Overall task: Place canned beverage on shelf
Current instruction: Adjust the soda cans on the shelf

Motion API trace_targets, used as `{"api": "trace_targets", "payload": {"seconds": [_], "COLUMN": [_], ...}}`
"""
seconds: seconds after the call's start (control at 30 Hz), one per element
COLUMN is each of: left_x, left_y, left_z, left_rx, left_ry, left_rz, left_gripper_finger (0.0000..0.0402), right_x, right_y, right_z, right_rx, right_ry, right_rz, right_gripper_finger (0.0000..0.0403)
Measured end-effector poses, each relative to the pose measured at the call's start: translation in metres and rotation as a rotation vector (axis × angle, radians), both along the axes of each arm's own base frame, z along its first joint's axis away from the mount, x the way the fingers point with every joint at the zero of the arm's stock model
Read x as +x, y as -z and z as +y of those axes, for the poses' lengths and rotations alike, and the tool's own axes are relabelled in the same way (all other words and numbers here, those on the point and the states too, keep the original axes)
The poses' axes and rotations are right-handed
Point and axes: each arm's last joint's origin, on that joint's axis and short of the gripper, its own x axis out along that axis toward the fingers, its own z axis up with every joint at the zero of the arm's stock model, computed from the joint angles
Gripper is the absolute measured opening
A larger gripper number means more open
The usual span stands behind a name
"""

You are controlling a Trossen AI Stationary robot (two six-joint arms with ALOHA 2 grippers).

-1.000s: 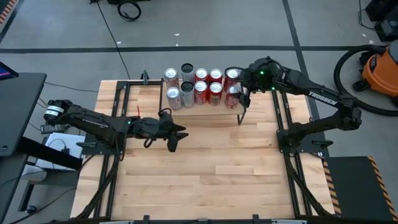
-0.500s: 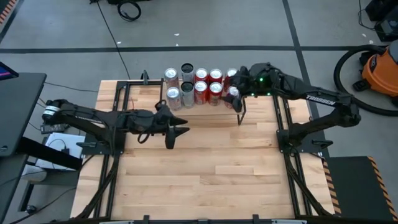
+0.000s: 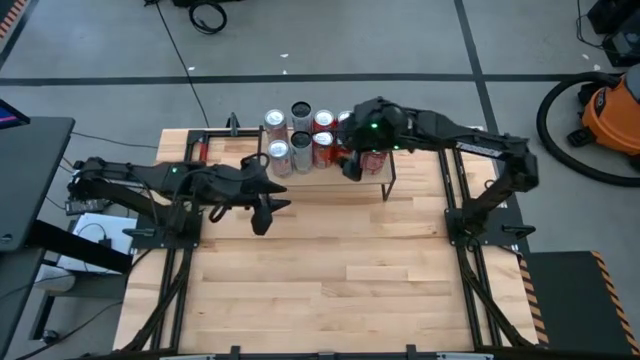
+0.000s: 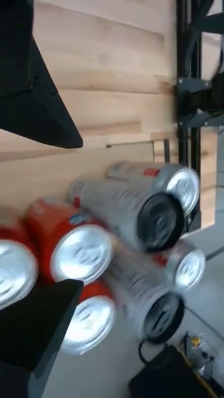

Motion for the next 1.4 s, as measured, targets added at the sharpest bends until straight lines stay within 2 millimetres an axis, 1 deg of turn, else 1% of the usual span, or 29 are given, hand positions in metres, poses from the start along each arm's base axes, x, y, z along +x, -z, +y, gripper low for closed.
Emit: {"api": "trace_targets", "payload": {"seconds": [0.13,0.27,0.43,0.63,0.87,1.27,1.4], "left_x": [-0.003,-0.004,-0.005,-0.007,-0.010,-0.012,-0.012], "left_y": [-0.005,-0.005,-0.004,-0.004,-0.006,-0.007,-0.007], "left_z": [-0.004,-0.008,-0.012,-0.013,-0.012,-0.012,-0.012], "left_rx": [-0.010,-0.011,-0.013,-0.008,-0.008,-0.009,-0.009], "left_ry": [0.010,0.014,0.020,0.020,0.021,0.021,0.021], "left_rz": [0.008,0.009,0.016,0.020,0.017,0.014,0.014], "left_gripper_finger": [0.0192,0.0192,0.0192,0.0192,0.0192,0.0192,0.0192], "right_x": [0.018,0.030,0.040,0.044,0.043,0.044,0.043], "right_y": [0.001,0.004,0.018,0.030,0.031,0.032,0.032], "right_z": [-0.001,-0.006,-0.016,-0.022,-0.021,-0.008,-0.010], "right_rx": [-0.017,-0.003,0.025,0.068,0.083,0.105,0.103], "right_ry": [-0.034,-0.060,-0.079,-0.072,-0.082,-0.102,-0.098], "right_rz": [0.047,0.059,0.100,0.142,0.154,0.171,0.174], "right_gripper_finger": [0.0372,0.0372,0.0372,0.0372,0.0372,0.0372,0.0372]}}
